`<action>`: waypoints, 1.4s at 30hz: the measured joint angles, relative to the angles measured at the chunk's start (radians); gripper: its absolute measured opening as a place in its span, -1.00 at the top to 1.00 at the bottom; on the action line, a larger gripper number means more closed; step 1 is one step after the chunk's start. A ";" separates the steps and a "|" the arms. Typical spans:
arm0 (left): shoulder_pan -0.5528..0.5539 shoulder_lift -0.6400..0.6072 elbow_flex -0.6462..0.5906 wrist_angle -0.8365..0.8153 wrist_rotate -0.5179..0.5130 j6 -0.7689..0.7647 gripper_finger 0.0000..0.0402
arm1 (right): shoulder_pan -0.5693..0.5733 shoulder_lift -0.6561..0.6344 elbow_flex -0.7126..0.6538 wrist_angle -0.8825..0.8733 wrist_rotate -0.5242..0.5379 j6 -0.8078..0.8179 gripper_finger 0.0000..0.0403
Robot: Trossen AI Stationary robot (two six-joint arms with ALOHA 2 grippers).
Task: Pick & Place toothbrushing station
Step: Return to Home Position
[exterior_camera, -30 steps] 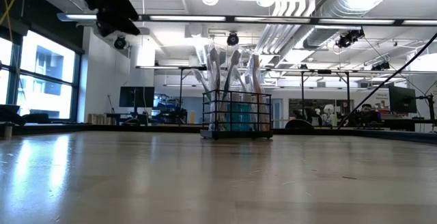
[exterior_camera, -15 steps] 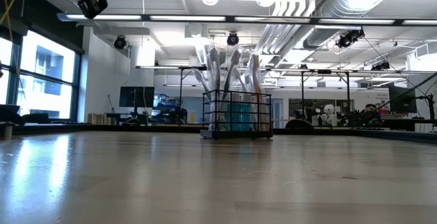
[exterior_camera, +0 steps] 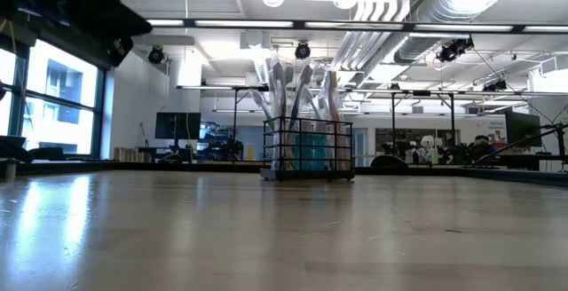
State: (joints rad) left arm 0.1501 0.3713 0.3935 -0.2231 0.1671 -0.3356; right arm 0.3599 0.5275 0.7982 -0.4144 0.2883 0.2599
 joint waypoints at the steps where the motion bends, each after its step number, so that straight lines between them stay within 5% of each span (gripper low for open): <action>1: 0.000 0.000 -0.012 -0.002 -0.011 0.009 0.89 | 0.000 -0.005 -0.039 0.043 0.001 -0.003 0.99; 8: 0.000 -0.010 -0.071 -0.002 -0.119 0.109 0.89 | 0.000 -0.020 -0.261 0.272 0.102 0.008 0.99; 20: 0.000 -0.252 -0.180 -0.011 -0.083 0.140 0.89 | 0.000 -0.142 -0.449 0.388 0.160 0.168 0.99; 33: 0.000 -0.364 -0.306 0.042 -0.097 0.133 0.89 | 0.000 -0.247 -0.707 0.642 0.239 0.244 0.99; 42: 0.000 -0.354 -0.308 0.037 -0.317 0.183 0.89 | 0.000 -0.255 -0.788 0.674 0.325 0.240 0.99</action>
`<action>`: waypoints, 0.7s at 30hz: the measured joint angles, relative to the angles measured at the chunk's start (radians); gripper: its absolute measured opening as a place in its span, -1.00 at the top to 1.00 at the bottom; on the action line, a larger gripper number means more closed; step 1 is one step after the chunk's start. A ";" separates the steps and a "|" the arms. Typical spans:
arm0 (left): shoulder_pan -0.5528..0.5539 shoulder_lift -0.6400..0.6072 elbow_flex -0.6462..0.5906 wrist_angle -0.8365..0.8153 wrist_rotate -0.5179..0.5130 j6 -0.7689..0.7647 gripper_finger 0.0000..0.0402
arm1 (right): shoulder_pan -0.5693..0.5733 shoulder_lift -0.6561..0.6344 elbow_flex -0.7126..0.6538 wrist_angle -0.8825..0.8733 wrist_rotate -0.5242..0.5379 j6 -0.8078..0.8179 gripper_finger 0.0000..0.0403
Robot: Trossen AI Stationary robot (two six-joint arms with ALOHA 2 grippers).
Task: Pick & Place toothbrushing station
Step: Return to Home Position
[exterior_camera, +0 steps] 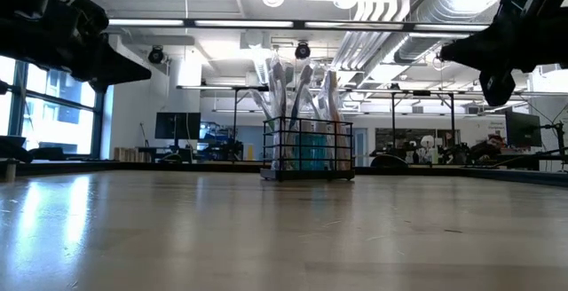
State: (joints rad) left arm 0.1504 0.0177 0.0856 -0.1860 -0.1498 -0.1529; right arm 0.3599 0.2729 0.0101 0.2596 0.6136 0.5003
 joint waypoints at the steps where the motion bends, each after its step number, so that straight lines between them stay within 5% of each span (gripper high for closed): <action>1: 0.000 0.000 0.000 0.000 -0.017 -0.001 0.89 | 0.000 0.000 -0.001 0.000 0.006 0.001 0.99; 21: 0.000 -0.001 -0.002 0.000 -0.017 -0.008 0.89 | 0.000 0.000 -0.002 -0.031 0.008 -0.144 0.98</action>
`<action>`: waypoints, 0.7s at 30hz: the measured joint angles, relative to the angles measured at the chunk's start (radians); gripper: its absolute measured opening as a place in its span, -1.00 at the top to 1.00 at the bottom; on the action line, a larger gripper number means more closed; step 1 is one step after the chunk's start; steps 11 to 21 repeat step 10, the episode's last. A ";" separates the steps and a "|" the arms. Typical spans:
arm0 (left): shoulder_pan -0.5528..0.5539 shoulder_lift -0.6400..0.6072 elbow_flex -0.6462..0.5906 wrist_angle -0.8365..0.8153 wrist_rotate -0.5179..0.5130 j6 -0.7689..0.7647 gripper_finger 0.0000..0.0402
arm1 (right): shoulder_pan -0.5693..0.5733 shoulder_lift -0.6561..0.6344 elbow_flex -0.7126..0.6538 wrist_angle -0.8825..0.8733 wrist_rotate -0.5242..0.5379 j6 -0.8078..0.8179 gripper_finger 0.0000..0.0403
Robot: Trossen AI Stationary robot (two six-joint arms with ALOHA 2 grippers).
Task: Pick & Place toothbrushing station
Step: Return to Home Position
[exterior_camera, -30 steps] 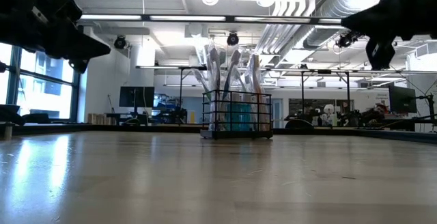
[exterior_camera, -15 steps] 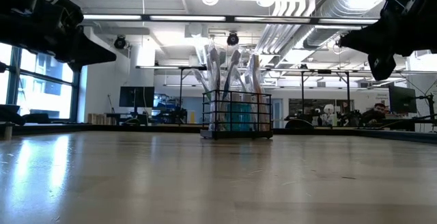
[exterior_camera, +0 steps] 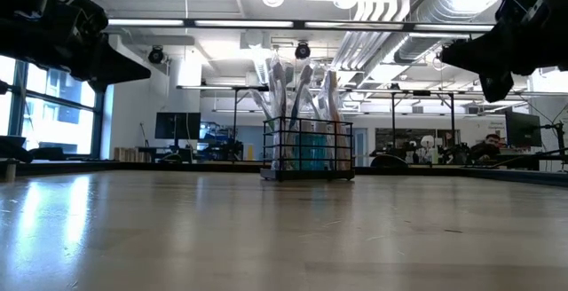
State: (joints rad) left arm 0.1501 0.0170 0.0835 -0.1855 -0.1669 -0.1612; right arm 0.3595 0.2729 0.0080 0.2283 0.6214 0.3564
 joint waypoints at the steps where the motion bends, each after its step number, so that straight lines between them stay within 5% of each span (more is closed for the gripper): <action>1: 0.000 0.000 0.000 0.002 0.000 0.000 0.89 | 0.000 0.000 0.000 0.000 0.000 -0.019 0.98; 21: 0.000 0.000 -0.001 0.005 0.000 0.000 0.89 | 0.000 0.000 -0.001 0.000 0.000 -0.073 0.98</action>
